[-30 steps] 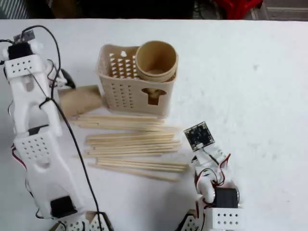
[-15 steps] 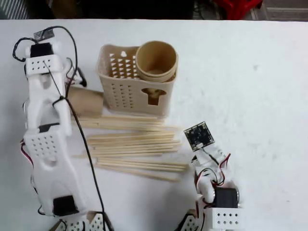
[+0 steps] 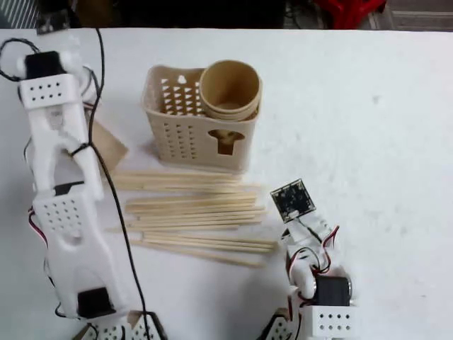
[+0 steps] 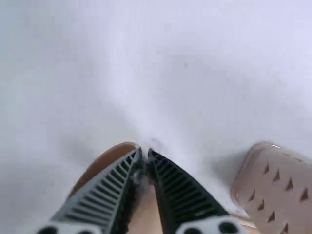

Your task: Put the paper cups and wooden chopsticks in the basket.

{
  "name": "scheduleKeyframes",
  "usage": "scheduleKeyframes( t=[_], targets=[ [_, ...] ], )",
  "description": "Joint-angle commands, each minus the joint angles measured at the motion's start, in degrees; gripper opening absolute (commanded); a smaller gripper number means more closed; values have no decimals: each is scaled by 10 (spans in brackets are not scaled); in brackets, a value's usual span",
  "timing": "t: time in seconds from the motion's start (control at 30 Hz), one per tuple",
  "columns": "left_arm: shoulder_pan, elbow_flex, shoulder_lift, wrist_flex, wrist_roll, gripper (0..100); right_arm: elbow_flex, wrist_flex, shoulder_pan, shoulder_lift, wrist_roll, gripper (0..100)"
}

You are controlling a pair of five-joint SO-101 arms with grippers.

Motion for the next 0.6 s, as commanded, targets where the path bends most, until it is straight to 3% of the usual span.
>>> scheduleKeyframes(
  t=[0.0, 0.23, 0.4, 0.57],
  targets=[
    [-14, -155, -34, 39, -109, 21, 4, 4, 0, -7, 4, 18],
    [-21, -148, -28, 30, -285, 21, 4, 4, 0, -7, 4, 18],
    [-65, -207, -28, -11, -320, 21, 4, 4, 0, -7, 4, 18],
    [-86, -316, -34, 40, -375, 21, 4, 3, 0, -7, 4, 18]
  ],
)
